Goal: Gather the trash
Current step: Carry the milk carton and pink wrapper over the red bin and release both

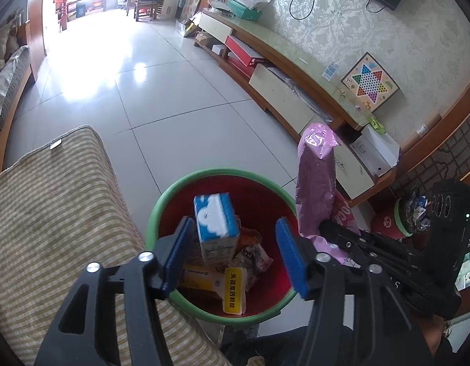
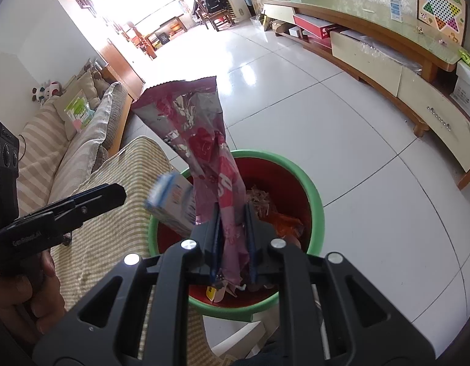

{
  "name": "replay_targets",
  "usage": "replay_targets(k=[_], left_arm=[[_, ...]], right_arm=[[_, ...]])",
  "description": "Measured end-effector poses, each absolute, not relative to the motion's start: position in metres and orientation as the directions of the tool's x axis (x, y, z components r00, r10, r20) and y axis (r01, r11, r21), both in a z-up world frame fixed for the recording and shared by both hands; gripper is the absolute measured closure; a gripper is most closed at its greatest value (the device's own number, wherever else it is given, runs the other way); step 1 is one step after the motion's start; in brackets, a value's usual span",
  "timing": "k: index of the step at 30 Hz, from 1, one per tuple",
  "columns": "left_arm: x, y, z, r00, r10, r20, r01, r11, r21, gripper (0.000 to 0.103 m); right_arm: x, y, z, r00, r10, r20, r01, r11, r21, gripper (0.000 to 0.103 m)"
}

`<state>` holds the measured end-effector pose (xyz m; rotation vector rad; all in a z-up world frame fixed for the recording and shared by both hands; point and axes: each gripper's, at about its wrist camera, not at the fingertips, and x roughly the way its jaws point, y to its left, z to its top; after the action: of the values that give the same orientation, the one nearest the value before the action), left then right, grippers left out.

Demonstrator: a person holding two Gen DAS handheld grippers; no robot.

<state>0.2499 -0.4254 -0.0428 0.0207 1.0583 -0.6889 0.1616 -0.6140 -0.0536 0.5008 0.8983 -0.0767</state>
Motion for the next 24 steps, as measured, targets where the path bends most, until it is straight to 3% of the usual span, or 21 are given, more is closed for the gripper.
replay_targets(k=[8, 10, 12, 13, 14, 15, 19, 24], left_arm=[[0.249, -0.413, -0.036, 0.319, -0.512, -0.797, 0.513, 0.801, -0.309, 0.036], [0.249, -0.407, -0.034, 0.327, -0.511, -0.795, 0.506, 0.805, -0.309, 0.029], [0.248, -0.404, -0.032, 0.333, -0.509, -0.794, 0.503, 0.808, -0.307, 0.029], [0.248, -0.401, -0.031, 0.336, -0.508, -0.794, 0.5, 0.81, -0.307, 0.029], [0.248, -0.397, -0.03, 0.338, -0.507, -0.793, 0.496, 0.812, -0.308, 0.029], [0.248, -0.394, -0.029, 0.341, -0.506, -0.792, 0.492, 0.814, -0.308, 0.029], [0.248, -0.38, -0.026, 0.35, -0.503, -0.791, 0.476, 0.822, -0.312, 0.024], [0.239, -0.36, -0.022, 0.358, -0.499, -0.789, 0.457, 0.831, -0.318, 0.013]], right_arm=[[0.163, -0.61, -0.054, 0.626, 0.148, -0.766, 0.261, 0.885, 0.385, 0.086], [0.164, -0.608, -0.054, 0.621, 0.148, -0.769, 0.26, 0.887, 0.38, 0.072], [0.165, -0.604, -0.053, 0.621, 0.142, -0.771, 0.258, 0.892, 0.372, 0.066], [0.166, -0.603, -0.053, 0.619, 0.142, -0.773, 0.256, 0.893, 0.369, 0.054], [0.166, -0.601, -0.053, 0.617, 0.138, -0.775, 0.258, 0.895, 0.364, 0.033], [0.165, -0.599, -0.051, 0.619, 0.129, -0.775, 0.262, 0.896, 0.359, 0.025], [0.163, -0.592, -0.046, 0.627, 0.122, -0.769, 0.255, 0.901, 0.351, 0.011], [0.164, -0.578, -0.04, 0.608, 0.098, -0.788, 0.255, 0.916, 0.311, 0.005]])
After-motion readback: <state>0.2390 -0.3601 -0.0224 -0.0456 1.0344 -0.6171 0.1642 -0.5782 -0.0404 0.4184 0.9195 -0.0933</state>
